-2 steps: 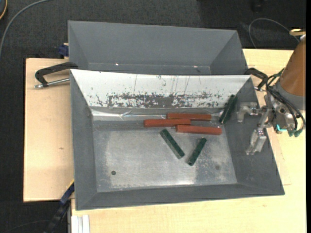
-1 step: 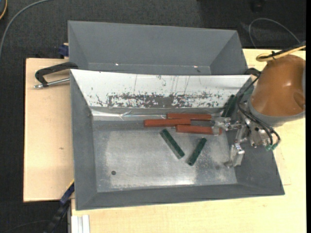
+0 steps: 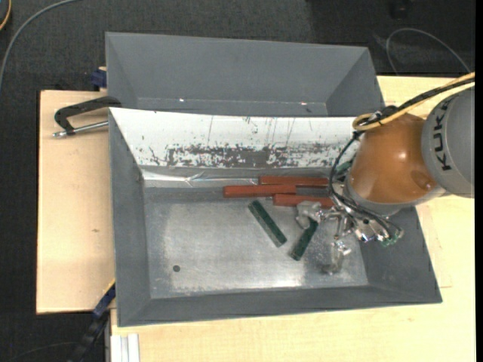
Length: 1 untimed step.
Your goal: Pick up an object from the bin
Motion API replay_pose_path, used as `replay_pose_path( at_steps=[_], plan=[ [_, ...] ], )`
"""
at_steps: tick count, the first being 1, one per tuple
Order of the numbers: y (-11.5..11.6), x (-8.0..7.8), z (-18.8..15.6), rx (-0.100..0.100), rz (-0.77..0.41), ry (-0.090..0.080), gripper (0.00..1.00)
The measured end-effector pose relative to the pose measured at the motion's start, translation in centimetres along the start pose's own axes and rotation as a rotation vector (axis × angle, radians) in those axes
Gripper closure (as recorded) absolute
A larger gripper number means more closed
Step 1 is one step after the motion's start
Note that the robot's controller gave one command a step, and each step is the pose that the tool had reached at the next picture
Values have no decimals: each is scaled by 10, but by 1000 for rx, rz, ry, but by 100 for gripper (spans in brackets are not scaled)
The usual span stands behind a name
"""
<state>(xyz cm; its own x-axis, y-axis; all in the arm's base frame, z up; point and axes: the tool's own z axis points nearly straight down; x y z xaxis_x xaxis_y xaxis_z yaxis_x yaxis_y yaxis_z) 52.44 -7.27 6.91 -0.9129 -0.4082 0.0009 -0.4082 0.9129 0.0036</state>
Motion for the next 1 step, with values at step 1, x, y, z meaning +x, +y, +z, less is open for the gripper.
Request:
replay_pose_path(
  at_steps=[1],
  plan=[
    [10,22,-2,3,-209,-1,0]
  ],
)
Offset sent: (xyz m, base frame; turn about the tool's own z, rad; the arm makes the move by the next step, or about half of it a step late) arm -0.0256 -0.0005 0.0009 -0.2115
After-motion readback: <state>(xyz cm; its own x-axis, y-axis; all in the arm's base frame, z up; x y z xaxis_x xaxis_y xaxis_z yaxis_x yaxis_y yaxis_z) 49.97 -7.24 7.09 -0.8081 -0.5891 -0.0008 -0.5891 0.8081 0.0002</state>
